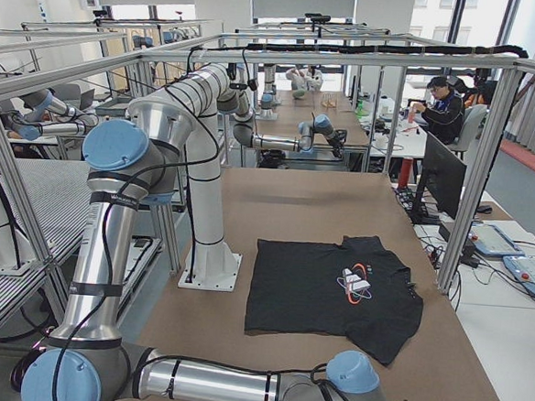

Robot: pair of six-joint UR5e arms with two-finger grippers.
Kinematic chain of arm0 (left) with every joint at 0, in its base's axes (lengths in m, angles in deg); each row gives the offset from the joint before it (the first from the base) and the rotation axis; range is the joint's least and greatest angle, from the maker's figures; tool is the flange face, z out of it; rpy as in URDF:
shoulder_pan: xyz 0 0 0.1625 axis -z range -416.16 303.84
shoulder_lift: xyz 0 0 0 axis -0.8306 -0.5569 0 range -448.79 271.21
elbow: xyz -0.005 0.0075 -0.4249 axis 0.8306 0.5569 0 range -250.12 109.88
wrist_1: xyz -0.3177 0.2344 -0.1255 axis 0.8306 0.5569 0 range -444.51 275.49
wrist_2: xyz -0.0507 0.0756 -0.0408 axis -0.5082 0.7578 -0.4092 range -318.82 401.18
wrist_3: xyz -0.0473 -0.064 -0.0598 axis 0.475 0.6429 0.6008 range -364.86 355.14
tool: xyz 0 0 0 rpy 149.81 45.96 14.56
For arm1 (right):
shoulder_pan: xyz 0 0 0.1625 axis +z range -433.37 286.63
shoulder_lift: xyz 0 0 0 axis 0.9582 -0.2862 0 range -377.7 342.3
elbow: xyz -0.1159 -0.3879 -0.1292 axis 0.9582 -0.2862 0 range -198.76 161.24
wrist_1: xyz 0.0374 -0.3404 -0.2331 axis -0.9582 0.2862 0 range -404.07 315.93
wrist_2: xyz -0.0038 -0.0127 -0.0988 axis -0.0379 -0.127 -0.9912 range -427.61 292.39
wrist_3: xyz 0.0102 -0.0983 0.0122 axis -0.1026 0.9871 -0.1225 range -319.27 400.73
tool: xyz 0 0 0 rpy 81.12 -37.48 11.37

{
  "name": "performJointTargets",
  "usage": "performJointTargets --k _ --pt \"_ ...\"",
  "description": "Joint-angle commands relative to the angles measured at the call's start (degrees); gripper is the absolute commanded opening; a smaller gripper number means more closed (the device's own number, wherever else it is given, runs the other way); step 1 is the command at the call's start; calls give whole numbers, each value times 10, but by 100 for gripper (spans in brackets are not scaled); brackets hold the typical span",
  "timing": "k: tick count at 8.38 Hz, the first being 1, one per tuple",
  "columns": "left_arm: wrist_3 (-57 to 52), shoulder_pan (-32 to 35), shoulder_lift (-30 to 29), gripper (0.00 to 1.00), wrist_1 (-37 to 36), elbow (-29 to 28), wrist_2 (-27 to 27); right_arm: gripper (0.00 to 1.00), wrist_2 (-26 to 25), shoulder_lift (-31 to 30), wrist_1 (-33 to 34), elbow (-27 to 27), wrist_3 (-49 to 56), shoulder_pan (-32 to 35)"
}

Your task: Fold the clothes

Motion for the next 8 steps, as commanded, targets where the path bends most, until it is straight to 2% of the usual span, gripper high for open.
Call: performJointTargets --k 1,3,5,7,8 --pt "1 -10 0 94 -1 2 -2 94 4 2 -1 33 -146 -71" --pt "-1 -10 -1 94 2 3 -2 94 13 8 2 77 -284 -117" --pt "-1 -10 -10 95 2 3 -15 94 54 24 -1 105 -430 -155" --pt "-1 -10 -14 95 1 2 -16 92 61 69 0 99 -540 -223" --pt "0 -11 -15 95 1 2 -16 91 59 105 -1 73 -588 -263"
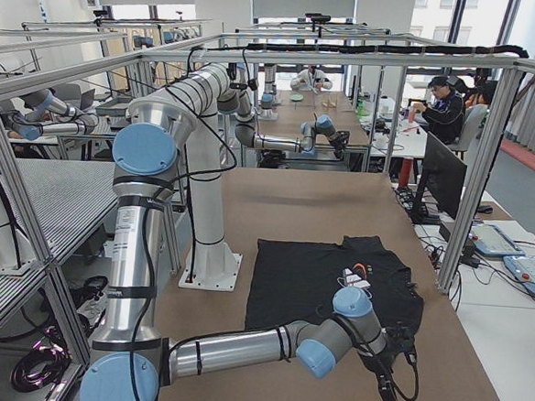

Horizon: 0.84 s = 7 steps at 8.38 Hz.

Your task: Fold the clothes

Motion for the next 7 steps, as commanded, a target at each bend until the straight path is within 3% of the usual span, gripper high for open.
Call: performJointTargets --k 1,3,7 --pt "2 -3 -8 94 -3 -1 -1 88 0 100 -2 -70 -137 -96" --pt "2 -4 -10 95 -4 -3 -1 76 -3 150 -2 -127 -177 -116" --pt "3 -4 -17 95 -3 -3 -1 75 -71 186 -34 -214 -177 -151"
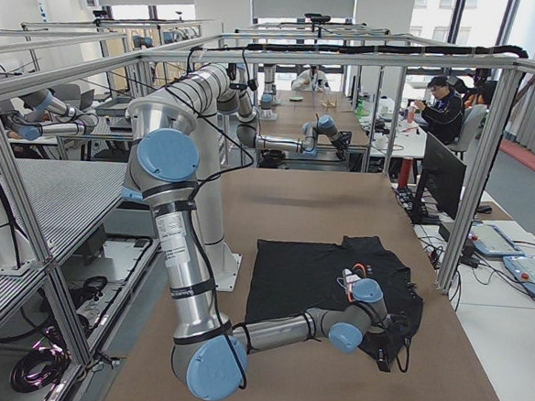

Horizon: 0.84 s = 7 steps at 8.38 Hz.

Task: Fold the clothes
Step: 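Move the right gripper over the shirt's shoulder and sleeve nearest it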

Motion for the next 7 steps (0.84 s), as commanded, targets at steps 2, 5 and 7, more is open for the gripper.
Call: performJointTargets --k 2,5,7 --pt "0 -1 -1 94 5 2 -1 72 -27 42 -12 -65 -3 -20" --pt "0 -1 -1 94 5 2 -1 70 -31 72 -18 -95 -4 -29" --pt "0 -1 -1 94 5 2 -1 69 -31 73 -19 -101 -3 -30"
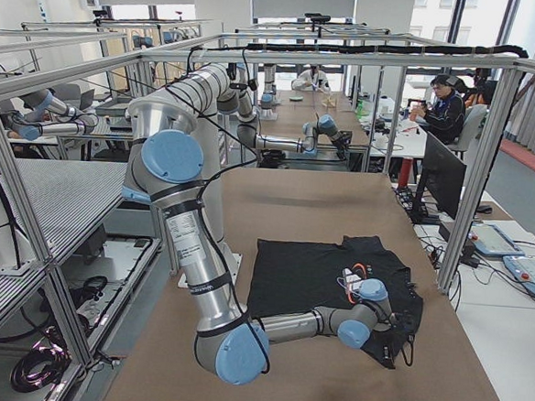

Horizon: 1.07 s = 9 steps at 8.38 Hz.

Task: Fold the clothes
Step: 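Move the right gripper over the shirt's shoulder and sleeve nearest it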

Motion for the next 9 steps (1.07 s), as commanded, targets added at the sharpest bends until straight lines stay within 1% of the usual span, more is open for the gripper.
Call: performJointTargets --k 1,2,4,5,6,7,9 --pt "0 0 0 94 0 0 0 68 0 3 -2 -7 0 -7" --pt "0 0 0 94 0 0 0 67 -8 3 -2 -7 0 -14" --pt "0 0 1 94 0 0 0 58 -13 -2 -2 -8 0 -20" --pt "0 0 1 95 0 0 1 36 -12 -3 -2 -8 0 -20" --pt "0 1 1 95 1 0 0 5 -12 -4 -1 -8 0 -19" --pt "0 1 4 94 1 0 1 0 -11 -3 -2 -6 0 -19" --pt "-1 1 5 94 1 -1 1 0 -11 -2 -1 11 -2 -19"
